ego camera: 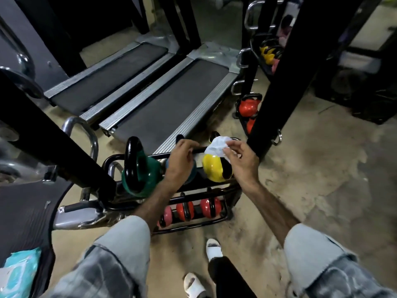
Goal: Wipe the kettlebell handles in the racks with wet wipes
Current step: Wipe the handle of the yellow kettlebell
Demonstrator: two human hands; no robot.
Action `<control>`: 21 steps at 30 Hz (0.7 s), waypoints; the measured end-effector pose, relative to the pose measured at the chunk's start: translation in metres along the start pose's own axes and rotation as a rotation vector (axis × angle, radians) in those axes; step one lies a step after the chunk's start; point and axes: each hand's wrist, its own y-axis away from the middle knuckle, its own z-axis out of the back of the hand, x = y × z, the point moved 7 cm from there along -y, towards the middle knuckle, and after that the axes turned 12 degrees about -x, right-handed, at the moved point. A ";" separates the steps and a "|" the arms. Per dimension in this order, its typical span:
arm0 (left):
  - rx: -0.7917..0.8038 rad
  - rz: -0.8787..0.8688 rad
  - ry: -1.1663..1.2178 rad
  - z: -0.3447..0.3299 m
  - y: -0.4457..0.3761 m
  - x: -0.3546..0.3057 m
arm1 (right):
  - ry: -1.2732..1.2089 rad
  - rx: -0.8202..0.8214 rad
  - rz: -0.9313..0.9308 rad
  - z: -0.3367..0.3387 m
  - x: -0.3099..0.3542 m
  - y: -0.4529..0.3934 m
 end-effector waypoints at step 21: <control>0.586 -0.007 -0.313 -0.112 -0.046 -0.016 | 0.133 0.025 -0.211 0.005 -0.076 0.016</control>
